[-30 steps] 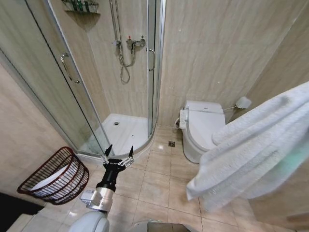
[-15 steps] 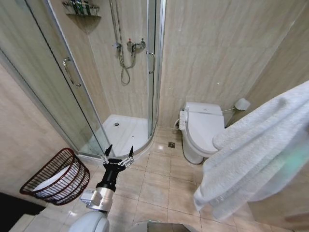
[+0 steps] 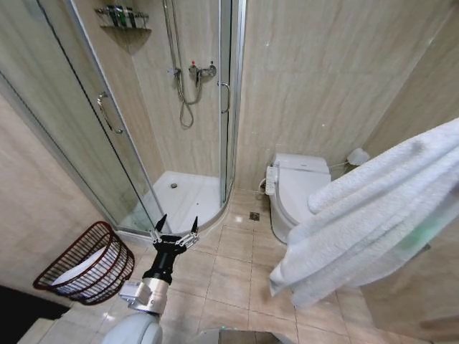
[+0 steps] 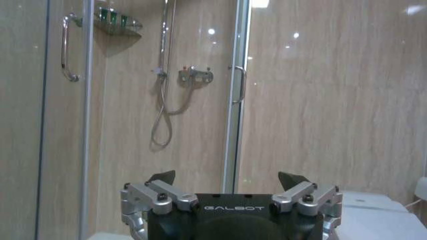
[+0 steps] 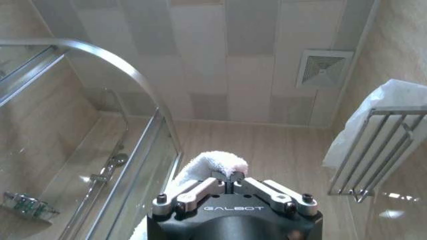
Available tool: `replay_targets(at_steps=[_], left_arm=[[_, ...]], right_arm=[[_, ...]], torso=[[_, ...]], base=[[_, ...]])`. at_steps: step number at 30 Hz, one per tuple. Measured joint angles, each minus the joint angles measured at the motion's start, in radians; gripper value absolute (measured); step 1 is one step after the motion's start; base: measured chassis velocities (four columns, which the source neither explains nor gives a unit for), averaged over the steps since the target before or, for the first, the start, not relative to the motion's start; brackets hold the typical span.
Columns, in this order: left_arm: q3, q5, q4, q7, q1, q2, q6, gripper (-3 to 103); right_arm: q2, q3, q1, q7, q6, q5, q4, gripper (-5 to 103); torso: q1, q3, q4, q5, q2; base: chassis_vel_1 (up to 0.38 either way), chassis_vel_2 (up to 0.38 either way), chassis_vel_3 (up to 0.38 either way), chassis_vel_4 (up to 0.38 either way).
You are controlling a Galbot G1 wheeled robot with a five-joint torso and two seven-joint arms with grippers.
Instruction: Discard the used towel into the hamper.
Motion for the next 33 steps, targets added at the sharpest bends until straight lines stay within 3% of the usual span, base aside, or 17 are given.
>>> replay_targets(at_steps=[33], left_arm=[[0.000, 0.000, 0.000, 0.000, 0.000, 0.000, 0.000, 100]], right_arm=[[0.001, 0.012, -0.008, 0.000, 0.004, 0.011, 0.007, 2]], torso=[[0.072, 0.088, 0.0000, 0.0000, 0.160]], base=[[0.000, 0.000, 0.000, 0.000]])
